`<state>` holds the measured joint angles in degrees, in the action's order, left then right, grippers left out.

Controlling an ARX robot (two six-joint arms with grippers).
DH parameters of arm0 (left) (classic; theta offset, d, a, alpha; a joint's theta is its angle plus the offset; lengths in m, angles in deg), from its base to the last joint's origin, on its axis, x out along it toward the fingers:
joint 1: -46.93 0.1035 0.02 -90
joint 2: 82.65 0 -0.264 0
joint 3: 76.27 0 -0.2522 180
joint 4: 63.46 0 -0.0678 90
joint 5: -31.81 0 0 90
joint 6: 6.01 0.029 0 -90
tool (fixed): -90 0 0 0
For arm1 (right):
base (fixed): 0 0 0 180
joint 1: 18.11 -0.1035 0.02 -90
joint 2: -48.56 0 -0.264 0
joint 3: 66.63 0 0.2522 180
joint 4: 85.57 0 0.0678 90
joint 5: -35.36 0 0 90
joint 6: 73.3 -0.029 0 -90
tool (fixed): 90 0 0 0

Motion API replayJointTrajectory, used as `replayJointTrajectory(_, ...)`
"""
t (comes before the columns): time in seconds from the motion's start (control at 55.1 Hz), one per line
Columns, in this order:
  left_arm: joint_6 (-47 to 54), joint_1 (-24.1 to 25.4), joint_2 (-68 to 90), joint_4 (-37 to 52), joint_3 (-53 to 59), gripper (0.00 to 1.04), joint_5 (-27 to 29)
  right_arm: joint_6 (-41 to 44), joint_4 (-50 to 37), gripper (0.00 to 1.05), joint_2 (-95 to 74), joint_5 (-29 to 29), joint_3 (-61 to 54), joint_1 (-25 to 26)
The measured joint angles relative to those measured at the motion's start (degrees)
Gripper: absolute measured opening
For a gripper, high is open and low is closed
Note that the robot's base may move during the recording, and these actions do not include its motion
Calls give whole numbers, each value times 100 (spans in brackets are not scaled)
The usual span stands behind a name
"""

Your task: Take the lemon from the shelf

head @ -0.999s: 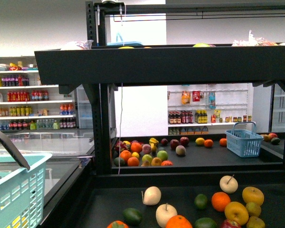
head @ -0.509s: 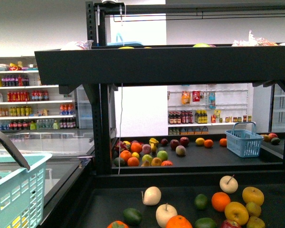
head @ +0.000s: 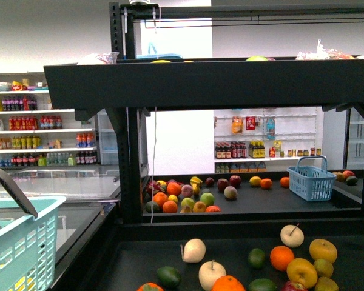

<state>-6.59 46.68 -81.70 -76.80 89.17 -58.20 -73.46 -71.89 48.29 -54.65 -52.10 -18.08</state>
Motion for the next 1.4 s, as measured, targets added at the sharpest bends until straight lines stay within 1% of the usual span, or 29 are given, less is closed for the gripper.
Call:
replayJointTrajectory(0.309,-7,0,-59,-35,0,3,0,0,0,97,0,4,0,0)
replayJointTrajectory(0.436,-2,0,-59,-35,0,28,0,0,0,97,0,2,0,0)
replayJointTrajectory(0.472,-2,0,-59,-35,0,38,0,0,0,97,0,2,0,0)
replayJointTrajectory(0.781,0,0,-59,-35,0,98,0,0,0,97,0,2,0,0)
replayJointTrajectory(0.799,9,0,-59,-35,0,99,0,0,0,97,0,2,0,0)
replayJointTrajectory(0.854,9,0,-59,-35,0,96,0,0,0,97,0,2,0,0)
replayJointTrajectory(1.398,9,0,-59,-35,0,97,0,0,0,97,0,2,0,0)
